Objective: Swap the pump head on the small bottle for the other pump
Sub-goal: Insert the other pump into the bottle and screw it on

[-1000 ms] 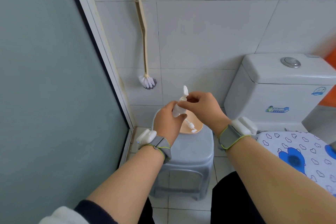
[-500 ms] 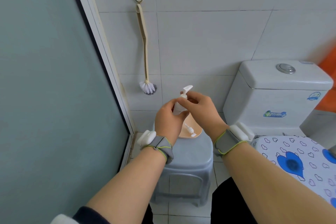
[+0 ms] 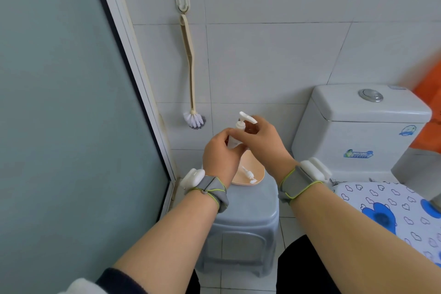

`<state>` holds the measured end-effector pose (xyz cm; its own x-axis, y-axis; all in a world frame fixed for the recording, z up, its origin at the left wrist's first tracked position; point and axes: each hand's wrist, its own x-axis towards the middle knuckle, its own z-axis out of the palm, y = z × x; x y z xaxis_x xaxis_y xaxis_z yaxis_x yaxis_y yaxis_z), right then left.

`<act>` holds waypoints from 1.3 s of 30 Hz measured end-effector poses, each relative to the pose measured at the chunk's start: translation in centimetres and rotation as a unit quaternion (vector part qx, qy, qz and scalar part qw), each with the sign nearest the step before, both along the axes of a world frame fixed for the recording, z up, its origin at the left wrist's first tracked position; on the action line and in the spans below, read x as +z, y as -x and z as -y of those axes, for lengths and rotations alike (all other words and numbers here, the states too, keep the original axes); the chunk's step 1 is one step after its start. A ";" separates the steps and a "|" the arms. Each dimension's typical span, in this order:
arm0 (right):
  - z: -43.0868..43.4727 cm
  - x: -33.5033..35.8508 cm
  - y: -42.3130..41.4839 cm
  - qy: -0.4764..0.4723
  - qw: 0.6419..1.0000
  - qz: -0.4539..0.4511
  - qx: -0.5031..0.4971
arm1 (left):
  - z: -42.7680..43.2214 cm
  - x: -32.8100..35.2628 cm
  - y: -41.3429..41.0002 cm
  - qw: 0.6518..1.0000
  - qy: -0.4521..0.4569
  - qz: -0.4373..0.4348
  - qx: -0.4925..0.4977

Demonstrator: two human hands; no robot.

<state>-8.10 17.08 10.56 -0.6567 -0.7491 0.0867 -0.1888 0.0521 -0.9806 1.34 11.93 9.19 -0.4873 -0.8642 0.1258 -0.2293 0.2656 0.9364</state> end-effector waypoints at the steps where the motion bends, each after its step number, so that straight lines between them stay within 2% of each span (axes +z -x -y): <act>1: -0.1 0.1 0.2 0.015 1.000 0.019 0.016 | 0.2 0.0 -0.1 1.000 0.002 0.007 0.000; 4: 0.0 0.2 0.6 0.023 0.999 0.007 0.031 | 0.7 0.1 -0.3 1.000 0.015 0.016 0.006; 10: 0.7 0.3 0.5 -0.013 0.998 -0.052 -0.023 | 0.6 0.3 -0.1 1.000 0.022 0.011 0.007; 14: 0.5 0.5 0.5 0.010 1.000 -0.006 0.010 | 0.9 0.1 -0.1 1.000 0.022 0.012 0.005; 18: 0.2 0.4 0.5 0.024 0.999 -0.017 0.038 | 1.0 0.0 -0.2 1.000 0.021 0.014 0.006; 25: 0.8 -0.1 0.4 -0.036 0.996 -0.062 -0.050 | 0.4 -0.3 -0.2 1.000 0.010 0.009 0.003; 30: 0.3 -0.2 0.4 -0.013 1.000 -0.013 0.008 | 0.8 -0.4 -0.3 1.000 0.011 0.016 0.007; 36: 0.7 -0.2 0.2 -0.040 0.996 -0.061 -0.058 | 0.3 -0.5 -0.2 1.000 0.005 0.005 0.009; 39: 0.6 -0.3 0.1 -0.027 0.998 -0.038 -0.043 | 0.3 -0.5 -0.2 1.000 -0.001 0.000 0.007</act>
